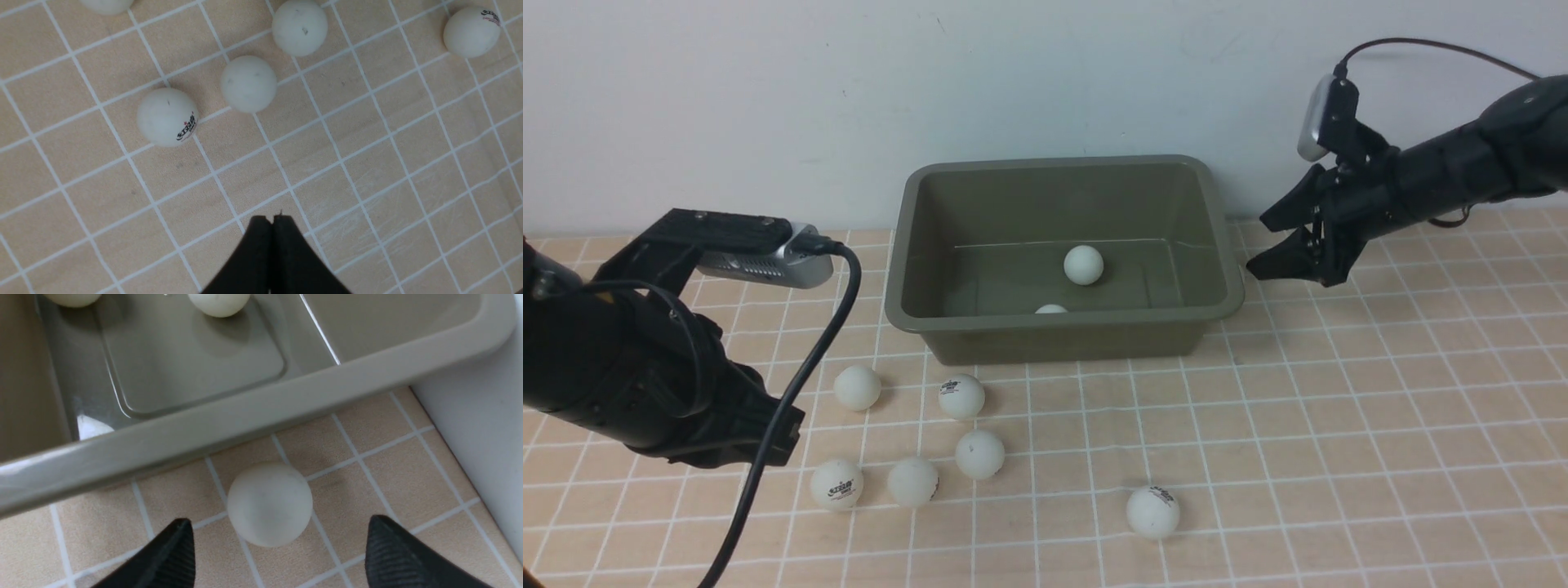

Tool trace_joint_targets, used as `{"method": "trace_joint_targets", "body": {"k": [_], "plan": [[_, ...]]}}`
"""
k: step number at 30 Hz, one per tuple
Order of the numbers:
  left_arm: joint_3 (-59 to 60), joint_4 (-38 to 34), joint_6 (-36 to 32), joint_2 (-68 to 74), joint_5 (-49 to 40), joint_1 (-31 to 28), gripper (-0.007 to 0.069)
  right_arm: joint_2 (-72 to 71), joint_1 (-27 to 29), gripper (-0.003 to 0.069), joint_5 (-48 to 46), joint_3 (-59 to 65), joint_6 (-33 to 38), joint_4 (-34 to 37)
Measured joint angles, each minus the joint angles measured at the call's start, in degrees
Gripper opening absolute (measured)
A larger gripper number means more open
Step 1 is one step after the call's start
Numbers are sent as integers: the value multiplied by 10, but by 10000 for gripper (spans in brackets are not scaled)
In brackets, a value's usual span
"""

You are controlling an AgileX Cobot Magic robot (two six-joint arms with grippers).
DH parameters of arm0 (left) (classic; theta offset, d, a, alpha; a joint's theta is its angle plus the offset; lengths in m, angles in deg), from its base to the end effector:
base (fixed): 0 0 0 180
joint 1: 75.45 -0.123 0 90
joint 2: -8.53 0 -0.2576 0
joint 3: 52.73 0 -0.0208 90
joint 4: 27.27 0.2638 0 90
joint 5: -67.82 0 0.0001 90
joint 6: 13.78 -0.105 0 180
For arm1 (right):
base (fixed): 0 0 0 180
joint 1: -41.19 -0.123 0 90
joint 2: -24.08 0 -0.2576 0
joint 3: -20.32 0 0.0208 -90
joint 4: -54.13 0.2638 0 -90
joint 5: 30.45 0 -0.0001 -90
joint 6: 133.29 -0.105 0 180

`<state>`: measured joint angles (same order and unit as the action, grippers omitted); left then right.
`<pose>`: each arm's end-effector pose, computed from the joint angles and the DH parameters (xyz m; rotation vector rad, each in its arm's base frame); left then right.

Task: Put the table tennis balls into the box on the light coffee tablecloth.
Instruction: 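Reach for and grasp a ping pong ball on the table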

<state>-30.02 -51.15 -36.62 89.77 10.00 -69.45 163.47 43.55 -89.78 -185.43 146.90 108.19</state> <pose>0.2512 -0.0626 0.2418 0.4577 2.6990 -0.4677 0.4759 0.0536 0.1339 -1.3830 1.9188 0.5450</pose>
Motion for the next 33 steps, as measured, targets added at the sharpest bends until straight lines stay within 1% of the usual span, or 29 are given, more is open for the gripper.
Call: {"method": "trace_joint_targets", "body": {"k": [5,12,18,22,33], "plan": [[0,0,0,0,-1,0,-69,10,0,509,2,0,0,3],[0,0,0,0,-1,0,-69,21,-8,509,17,0,1,28],[0,0,-1,0,-2,0,-69,31,-34,509,65,0,5,32],[0,0,-2,0,-2,0,-69,31,-41,509,94,0,6,37],[0,0,-2,0,-4,0,-69,33,-45,509,102,0,-4,39]]}}
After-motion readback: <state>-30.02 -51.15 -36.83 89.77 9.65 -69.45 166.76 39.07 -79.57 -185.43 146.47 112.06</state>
